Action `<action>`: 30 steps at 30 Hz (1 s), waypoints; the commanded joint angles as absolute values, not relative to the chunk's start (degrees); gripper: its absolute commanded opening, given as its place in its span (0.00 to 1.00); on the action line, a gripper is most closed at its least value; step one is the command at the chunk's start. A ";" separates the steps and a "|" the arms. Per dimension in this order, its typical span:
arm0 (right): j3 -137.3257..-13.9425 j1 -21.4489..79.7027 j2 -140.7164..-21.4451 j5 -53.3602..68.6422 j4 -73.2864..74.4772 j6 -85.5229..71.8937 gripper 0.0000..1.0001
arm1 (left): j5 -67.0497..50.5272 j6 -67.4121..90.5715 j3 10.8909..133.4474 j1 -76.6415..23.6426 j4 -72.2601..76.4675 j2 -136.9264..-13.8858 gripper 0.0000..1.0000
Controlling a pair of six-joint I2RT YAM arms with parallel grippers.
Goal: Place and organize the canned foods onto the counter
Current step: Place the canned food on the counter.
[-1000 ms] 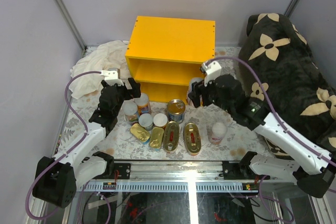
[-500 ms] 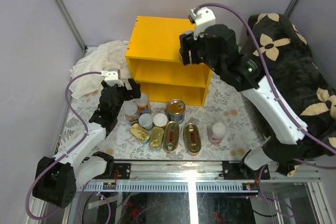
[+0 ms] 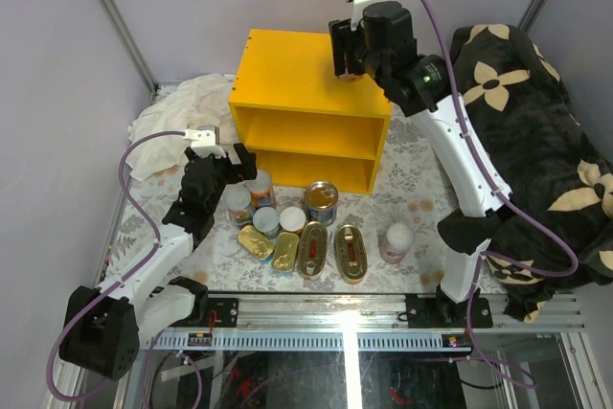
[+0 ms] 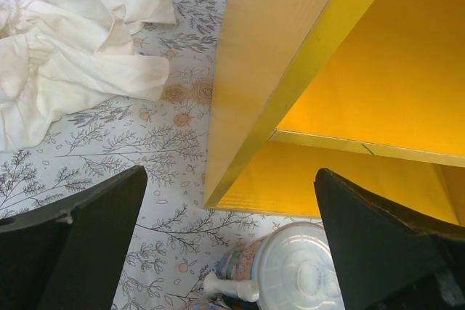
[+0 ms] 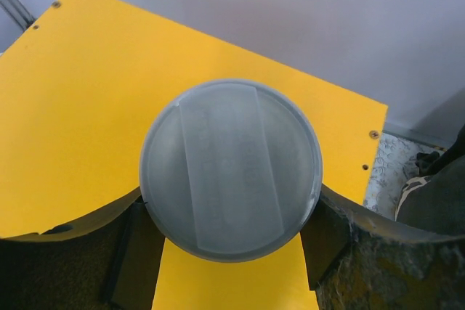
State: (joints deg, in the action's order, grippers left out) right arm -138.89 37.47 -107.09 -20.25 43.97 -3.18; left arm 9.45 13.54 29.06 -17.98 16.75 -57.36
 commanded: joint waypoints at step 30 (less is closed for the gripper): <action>-104.37 31.83 -90.51 -14.87 16.36 -7.41 0.88 | 7.38 10.01 29.35 -18.28 28.01 -57.11 1.00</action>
